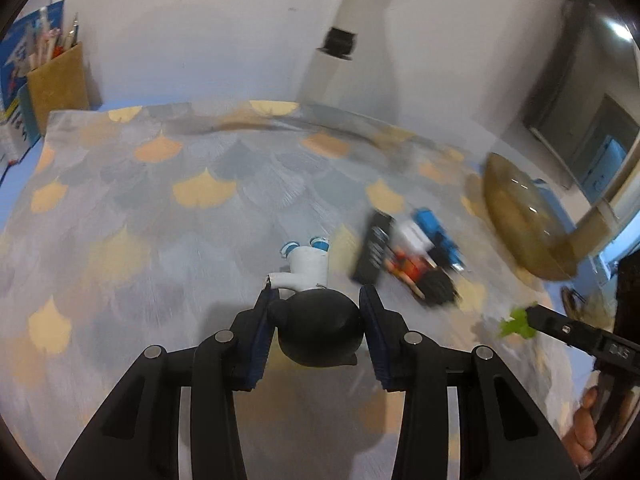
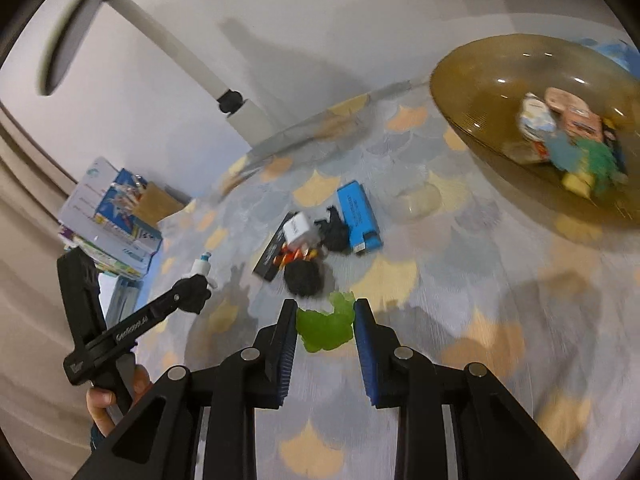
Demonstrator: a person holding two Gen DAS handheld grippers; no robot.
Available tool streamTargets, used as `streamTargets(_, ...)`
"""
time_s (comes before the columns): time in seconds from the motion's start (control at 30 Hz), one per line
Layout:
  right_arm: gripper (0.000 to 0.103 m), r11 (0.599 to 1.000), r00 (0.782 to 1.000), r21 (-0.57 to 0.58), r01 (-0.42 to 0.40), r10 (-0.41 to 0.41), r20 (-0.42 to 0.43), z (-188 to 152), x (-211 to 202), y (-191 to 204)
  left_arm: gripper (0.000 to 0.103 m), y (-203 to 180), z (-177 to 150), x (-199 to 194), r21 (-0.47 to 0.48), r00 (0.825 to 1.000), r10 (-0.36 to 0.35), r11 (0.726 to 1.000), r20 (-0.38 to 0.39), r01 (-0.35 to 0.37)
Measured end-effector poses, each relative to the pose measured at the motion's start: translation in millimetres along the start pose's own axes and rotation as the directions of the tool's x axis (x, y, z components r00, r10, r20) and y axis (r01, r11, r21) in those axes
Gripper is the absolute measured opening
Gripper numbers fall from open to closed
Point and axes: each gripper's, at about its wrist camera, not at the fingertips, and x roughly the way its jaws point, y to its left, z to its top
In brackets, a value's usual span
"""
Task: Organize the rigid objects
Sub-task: 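Grasp the green translucent figure with the right tool while the left grasps the black penguin, then carry the green figure and black penguin to the amber bowl and release them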
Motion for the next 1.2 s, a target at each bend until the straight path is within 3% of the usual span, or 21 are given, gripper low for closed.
streamTargets(0.1, 0.027, 1.0, 1.0, -0.006, 0.006, -0.006, -0.004, -21.6, -9.0, -2.0, 0.038, -16.3, -28.5, -10.0, 0.032, 1.0, -0.01, 0.999, 0.011, 0.009)
streamTargets(0.23, 0.027, 0.998, 0.999, -0.034, 0.046, -0.047, -0.025, -49.1, -9.1, -9.5, 0.038, -26.1, -55.0, -3.8, 0.06, 0.999, 0.019, 0.998, -0.029, -0.017)
streamTargets(0.4, 0.028, 0.994, 0.996, -0.069, 0.089, -0.091, -0.018, -66.5, -18.8, -14.5, 0.039, -24.3, -63.4, 2.7, 0.112, 0.994, 0.11, 0.988, 0.007, -0.11)
streamTargets(0.6, 0.03, 0.991, 0.99, -0.03, 0.133, -0.134, -0.033, -82.5, -36.1, -36.5, 0.039, -12.6, -63.8, 7.4, 0.068, 0.998, 0.051, 0.996, -0.023, -0.05)
streamTargets(0.67, 0.041, 0.99, 0.989, -0.04, 0.136, -0.138, -0.047, -86.0, -37.7, -37.0, 0.04, -9.2, -64.9, 5.9, 0.048, 0.999, 0.036, 0.998, -0.018, -0.035)
streamTargets(0.73, 0.052, 0.987, 0.988, -0.067, 0.144, -0.147, -0.039, -88.0, -38.7, -30.3, 0.047, -10.2, -65.4, 5.3, 0.047, 0.999, 0.037, 0.998, -0.014, -0.036)
streamTargets(0.77, 0.059, 0.985, 0.988, -0.091, 0.148, -0.152, -0.034, -88.3, -38.1, -24.9, 0.054, -11.8, -66.0, 5.3, 0.052, 0.999, 0.041, 0.998, -0.013, -0.04)
streamTargets(0.8, 0.061, 0.98, 0.986, -0.118, 0.16, -0.164, -0.027, -88.5, -36.2, -18.6, 0.069, -13.2, -66.4, 5.6, 0.059, 0.999, 0.043, 0.997, -0.014, -0.042)
streamTargets(0.87, 0.063, 0.967, 0.98, -0.168, 0.19, -0.197, -0.025, -88.4, -30.9, -8.7, 0.084, -15.1, -66.6, 5.9, 0.066, 0.998, 0.055, 0.996, -0.018, -0.054)
streamTargets(1.0, 0.063, 0.942, 0.965, -0.23, 0.244, -0.26, -0.041, -86.8, -12.4, 1.8, 0.084, -11.6, -64.1, 7.6, 0.045, 0.997, 0.072, 0.996, -0.016, -0.071)
streamTargets(1.13, 0.061, 0.906, 0.943, -0.276, 0.32, -0.332, 0.003, -86.9, -0.3, 10.5, 0.083, -8.4, -63.3, 7.9, 0.031, 0.996, 0.085, 0.996, -0.008, -0.085)
streamTargets(1.17, 0.049, 0.9, 0.94, -0.284, 0.33, -0.339, 0.016, -87.5, 1.4, 12.0, 0.078, -8.2, -62.8, 8.1, 0.028, 0.996, 0.091, 0.995, -0.005, -0.091)
streamTargets(1.2, 0.042, 0.887, 0.934, -0.302, 0.35, -0.356, 0.036, -89.1, 3.6, 15.0, 0.062, -8.8, -62.6, 8.0, 0.03, 0.995, 0.099, 0.995, 0.001, -0.099)
